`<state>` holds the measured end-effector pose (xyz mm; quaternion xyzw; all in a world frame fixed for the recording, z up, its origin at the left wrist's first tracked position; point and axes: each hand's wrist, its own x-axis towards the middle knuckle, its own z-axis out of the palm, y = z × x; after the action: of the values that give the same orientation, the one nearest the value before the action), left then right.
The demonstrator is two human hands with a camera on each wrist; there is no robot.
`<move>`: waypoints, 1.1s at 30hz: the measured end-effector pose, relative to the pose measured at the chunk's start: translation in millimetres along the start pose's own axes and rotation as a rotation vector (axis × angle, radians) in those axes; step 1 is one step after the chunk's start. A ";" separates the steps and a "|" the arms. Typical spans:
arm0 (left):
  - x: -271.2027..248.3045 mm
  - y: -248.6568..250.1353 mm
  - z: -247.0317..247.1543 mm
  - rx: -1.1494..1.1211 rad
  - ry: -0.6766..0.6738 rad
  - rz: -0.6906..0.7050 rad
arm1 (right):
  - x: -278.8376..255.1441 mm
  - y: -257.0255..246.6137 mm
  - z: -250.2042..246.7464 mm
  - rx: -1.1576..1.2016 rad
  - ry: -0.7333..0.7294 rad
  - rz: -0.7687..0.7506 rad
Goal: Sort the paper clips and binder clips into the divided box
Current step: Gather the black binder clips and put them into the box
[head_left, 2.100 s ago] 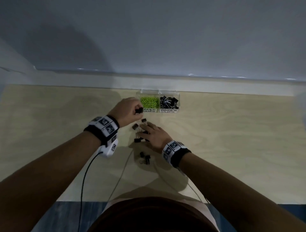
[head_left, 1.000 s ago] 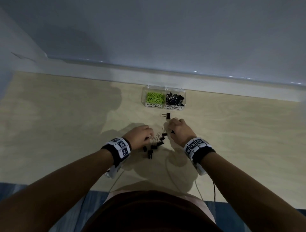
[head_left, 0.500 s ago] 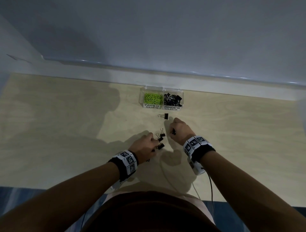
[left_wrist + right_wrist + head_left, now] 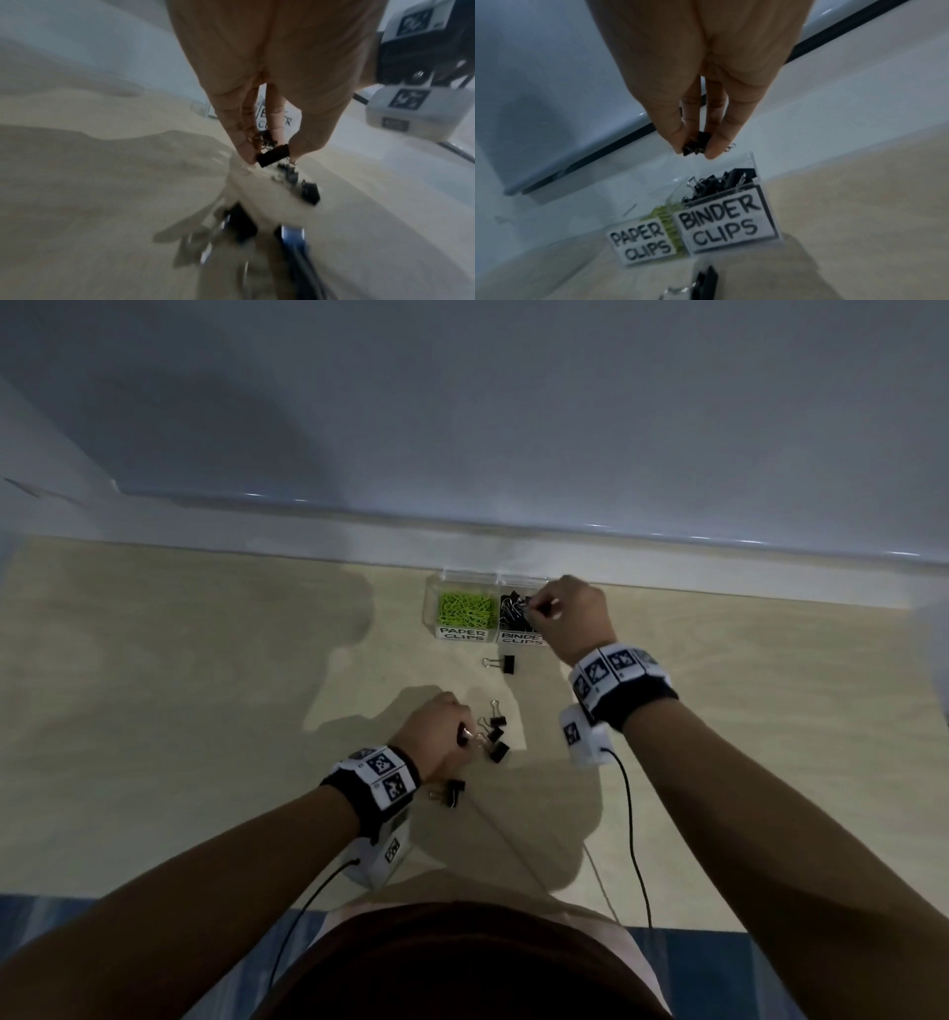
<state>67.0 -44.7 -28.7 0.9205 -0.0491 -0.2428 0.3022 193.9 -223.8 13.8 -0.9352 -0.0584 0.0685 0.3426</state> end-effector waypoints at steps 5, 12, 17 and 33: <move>36.0 26.7 -45.8 -0.138 0.170 0.054 | 16.3 8.5 7.7 -0.100 0.028 0.000; 117.2 69.3 -82.9 -0.035 0.285 0.121 | -53.6 29.5 33.1 -0.096 -0.032 -0.123; 131.2 79.0 -66.7 0.133 0.177 0.142 | -59.6 19.4 55.9 -0.238 -0.268 -0.259; -40.6 -58.4 7.3 0.206 -0.135 0.258 | -107.6 42.6 55.5 -0.061 -0.241 -0.236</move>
<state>24.6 8.4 -50.8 0.9142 -0.2118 -0.2569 0.2310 81.4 -237.8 -46.3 -0.9168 -0.2105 0.1378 0.3100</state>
